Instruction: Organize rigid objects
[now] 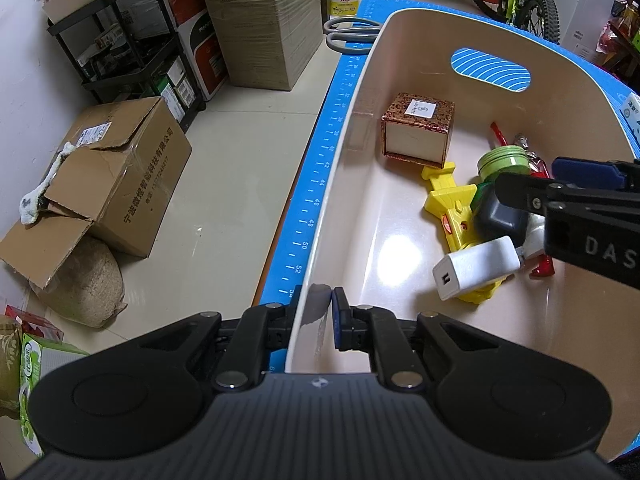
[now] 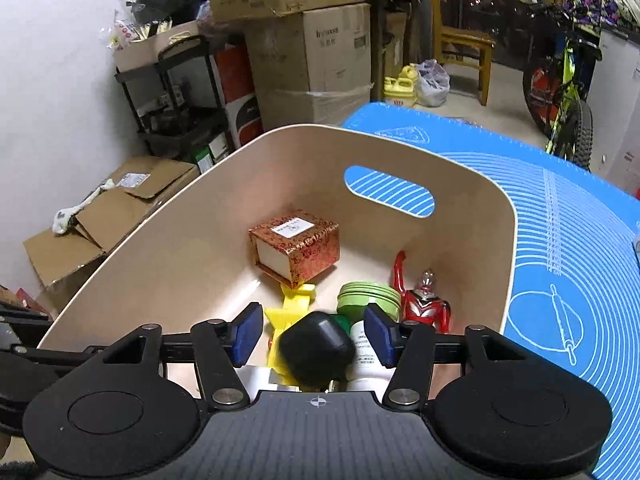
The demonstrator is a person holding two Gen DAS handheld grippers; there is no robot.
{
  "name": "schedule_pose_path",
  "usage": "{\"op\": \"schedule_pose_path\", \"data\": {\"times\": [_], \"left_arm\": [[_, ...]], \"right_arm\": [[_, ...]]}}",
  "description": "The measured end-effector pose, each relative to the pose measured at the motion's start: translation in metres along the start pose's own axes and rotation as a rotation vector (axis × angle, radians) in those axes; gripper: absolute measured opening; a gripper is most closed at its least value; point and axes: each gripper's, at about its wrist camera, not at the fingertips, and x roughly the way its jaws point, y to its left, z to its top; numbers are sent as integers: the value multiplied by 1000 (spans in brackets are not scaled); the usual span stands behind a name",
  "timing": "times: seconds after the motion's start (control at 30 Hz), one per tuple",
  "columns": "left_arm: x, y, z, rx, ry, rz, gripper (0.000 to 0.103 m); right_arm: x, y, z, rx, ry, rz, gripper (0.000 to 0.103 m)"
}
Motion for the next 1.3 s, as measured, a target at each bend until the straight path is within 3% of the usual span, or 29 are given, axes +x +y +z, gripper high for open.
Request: {"op": "schedule_pose_path", "data": {"times": [0.07, 0.13, 0.37, 0.93, 0.97, 1.0, 1.07, 1.3], "left_arm": [[0, -2, 0, 2, -1, 1, 15], [0, -4, -1, 1, -1, 3, 16], [1, -6, 0, 1, -2, 9, 16], [-2, -8, 0, 21, -19, 25, 19], [-3, -9, 0, 26, -25, 30, 22], [-5, -9, 0, 29, -35, 34, 36], [-10, -10, 0, 32, -56, 42, 48], [-25, -20, -4, 52, -106, 46, 63]], "right_arm": [[-6, 1, 0, -1, -21, -6, 71], [-12, -2, 0, 15, -44, -31, 86], [-25, -12, 0, 62, -81, -43, 90], [-48, -5, -7, -13, -173, -89, 99], [-49, -6, -8, -12, -175, -92, 99], [-51, -7, -8, -11, -176, -96, 99], [-56, -10, -9, 0, -183, -102, 99], [-75, -21, -18, 61, -199, -111, 101]]}}
